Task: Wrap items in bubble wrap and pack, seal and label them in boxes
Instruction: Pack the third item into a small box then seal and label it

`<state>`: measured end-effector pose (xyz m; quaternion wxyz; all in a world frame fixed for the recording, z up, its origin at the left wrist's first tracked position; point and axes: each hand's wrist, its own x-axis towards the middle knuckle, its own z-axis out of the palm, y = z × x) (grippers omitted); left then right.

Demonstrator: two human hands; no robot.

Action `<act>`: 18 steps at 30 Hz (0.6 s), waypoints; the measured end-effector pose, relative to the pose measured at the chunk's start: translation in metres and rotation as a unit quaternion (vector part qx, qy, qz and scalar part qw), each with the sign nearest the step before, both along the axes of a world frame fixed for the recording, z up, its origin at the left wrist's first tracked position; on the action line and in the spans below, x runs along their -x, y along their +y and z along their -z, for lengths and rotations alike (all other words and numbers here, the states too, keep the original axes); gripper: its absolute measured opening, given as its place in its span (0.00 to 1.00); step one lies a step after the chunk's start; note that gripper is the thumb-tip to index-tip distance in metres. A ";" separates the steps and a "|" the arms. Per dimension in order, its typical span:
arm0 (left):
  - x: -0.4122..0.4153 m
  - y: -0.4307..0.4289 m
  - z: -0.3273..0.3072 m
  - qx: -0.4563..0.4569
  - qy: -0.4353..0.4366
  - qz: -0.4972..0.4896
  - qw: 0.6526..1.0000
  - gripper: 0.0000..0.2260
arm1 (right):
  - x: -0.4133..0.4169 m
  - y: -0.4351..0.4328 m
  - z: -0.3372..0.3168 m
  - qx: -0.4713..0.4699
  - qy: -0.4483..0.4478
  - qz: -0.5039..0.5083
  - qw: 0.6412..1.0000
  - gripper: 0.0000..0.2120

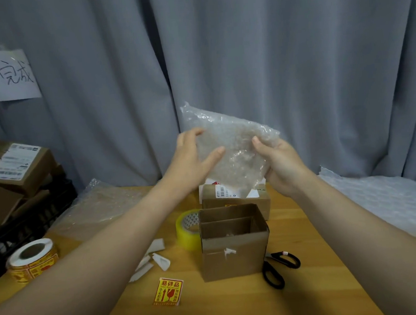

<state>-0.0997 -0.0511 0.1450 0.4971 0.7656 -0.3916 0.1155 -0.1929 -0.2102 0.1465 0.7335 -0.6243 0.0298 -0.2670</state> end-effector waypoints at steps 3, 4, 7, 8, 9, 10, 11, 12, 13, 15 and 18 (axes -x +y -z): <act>0.005 0.003 0.001 0.071 0.206 0.161 0.963 0.40 | 0.009 0.006 0.003 -0.047 0.036 -0.138 0.989 0.18; 0.008 0.004 0.001 0.078 0.229 0.208 0.948 0.39 | 0.011 0.007 0.003 -0.063 0.047 -0.166 0.983 0.20; 0.012 0.001 0.006 0.090 0.209 0.222 0.948 0.23 | 0.010 0.010 0.002 -0.090 0.064 -0.171 0.979 0.23; 0.011 0.000 0.008 0.104 0.188 0.192 0.957 0.17 | 0.007 0.012 0.002 -0.055 0.063 -0.131 0.988 0.21; 0.008 -0.002 0.009 0.114 0.165 0.160 0.967 0.13 | 0.003 0.013 0.004 0.023 0.066 -0.066 0.995 0.20; 0.005 -0.002 0.010 0.111 0.134 0.134 0.975 0.10 | 0.001 0.014 0.006 0.129 0.071 0.015 0.989 0.22; 0.002 -0.001 0.009 0.086 0.087 0.114 0.986 0.08 | 0.000 0.012 0.007 0.236 0.071 0.095 0.965 0.28; 0.000 0.001 0.009 0.035 0.026 0.097 0.994 0.08 | -0.001 0.009 0.006 0.332 0.059 0.141 0.931 0.36; -0.002 0.003 0.008 -0.032 -0.034 0.090 0.995 0.08 | 0.000 0.006 0.005 0.418 0.043 0.145 0.896 0.41; 0.001 0.003 0.005 -0.145 -0.122 0.087 0.978 0.09 | 0.002 0.004 0.000 0.533 0.036 0.059 0.843 0.41; 0.008 -0.004 0.001 -0.164 -0.180 0.050 0.969 0.07 | -0.002 0.001 0.001 0.522 0.060 -0.003 0.851 0.31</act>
